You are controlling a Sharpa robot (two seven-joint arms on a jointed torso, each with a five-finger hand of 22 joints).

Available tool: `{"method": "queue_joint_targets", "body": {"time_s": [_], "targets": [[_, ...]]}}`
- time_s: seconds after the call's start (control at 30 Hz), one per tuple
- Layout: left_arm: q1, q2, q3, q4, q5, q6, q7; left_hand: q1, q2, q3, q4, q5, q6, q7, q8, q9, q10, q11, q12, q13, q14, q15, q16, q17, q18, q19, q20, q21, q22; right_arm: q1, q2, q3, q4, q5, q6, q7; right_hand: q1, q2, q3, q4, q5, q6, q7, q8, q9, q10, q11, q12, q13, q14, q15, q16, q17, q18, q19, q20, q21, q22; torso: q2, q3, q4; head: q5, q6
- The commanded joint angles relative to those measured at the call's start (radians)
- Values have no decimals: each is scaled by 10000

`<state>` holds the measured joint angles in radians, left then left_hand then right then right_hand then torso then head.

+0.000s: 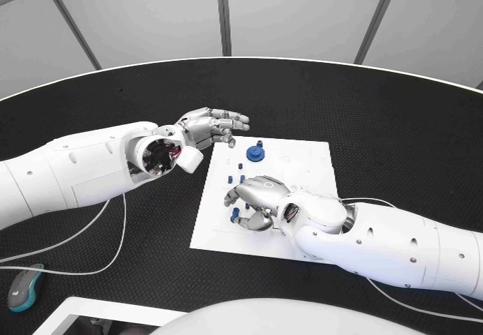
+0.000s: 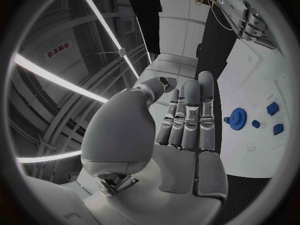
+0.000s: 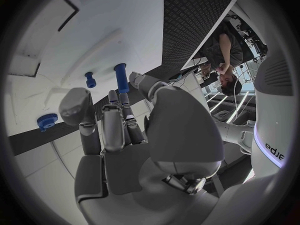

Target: Assemble the parts on the task board

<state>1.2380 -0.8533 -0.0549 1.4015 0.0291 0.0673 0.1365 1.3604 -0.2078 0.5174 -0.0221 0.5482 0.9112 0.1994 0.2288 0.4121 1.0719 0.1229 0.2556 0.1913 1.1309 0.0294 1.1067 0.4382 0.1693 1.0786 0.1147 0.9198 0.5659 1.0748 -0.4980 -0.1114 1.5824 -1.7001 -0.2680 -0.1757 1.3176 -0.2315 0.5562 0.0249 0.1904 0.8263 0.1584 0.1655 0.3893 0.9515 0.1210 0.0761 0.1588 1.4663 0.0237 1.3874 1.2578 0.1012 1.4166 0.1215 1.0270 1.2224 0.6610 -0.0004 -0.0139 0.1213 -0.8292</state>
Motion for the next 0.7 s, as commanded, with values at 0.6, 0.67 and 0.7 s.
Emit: {"method": "queue_joint_targets", "body": {"time_s": [0.6, 0.67, 0.7], "targets": [[-29, 28, -3, -192, 0, 11, 21, 8, 111, -90, -12, 70, -45, -5, 68, -5, -82, -11, 77, 16, -39, 28, 34, -22, 159, -96, -18, 53, 20, 428, -3859, 170, 2836, 2277, -2172, -512, -103, 208, -771, 819, 112, 1083, 0, 547, 82, 2192, -446, 2051, 286, 386, -297, 176, 210, -131, 544, -290, 1083, 643, -111, 38, -147, -379, 174], [-36, 31, -4, -214, 0, 5, 23, 8, 111, -90, -12, 70, -45, -5, 68, -5, -82, -11, 77, 16, -39, 28, 34, -22, 159, -96, -18, 53, 20, 505, -4412, 177, 3041, 2836, -2243, -667, -197, 141, -737, 969, 26, 1267, -111, 623, 89, 2693, -579, 2202, 408, 439, -402, 249, 337, -187, 643, -381, 1388, 844, -143, 39, -196, -461, 213], [-41, 31, -4, -224, 0, 2, 23, 8, 111, -90, -12, 70, -45, -5, 68, -5, -82, -11, 77, 16, -39, 28, 34, -22, 159, -96, -18, 53, 20, 534, -4702, 179, 3146, 3053, -2251, -757, -219, 123, -746, 1006, 41, 1335, -166, 653, 95, 2948, -647, 2324, 494, 473, -453, 310, 436, -220, 693, -423, 1570, 965, -157, 46, -225, -499, 214]]}}
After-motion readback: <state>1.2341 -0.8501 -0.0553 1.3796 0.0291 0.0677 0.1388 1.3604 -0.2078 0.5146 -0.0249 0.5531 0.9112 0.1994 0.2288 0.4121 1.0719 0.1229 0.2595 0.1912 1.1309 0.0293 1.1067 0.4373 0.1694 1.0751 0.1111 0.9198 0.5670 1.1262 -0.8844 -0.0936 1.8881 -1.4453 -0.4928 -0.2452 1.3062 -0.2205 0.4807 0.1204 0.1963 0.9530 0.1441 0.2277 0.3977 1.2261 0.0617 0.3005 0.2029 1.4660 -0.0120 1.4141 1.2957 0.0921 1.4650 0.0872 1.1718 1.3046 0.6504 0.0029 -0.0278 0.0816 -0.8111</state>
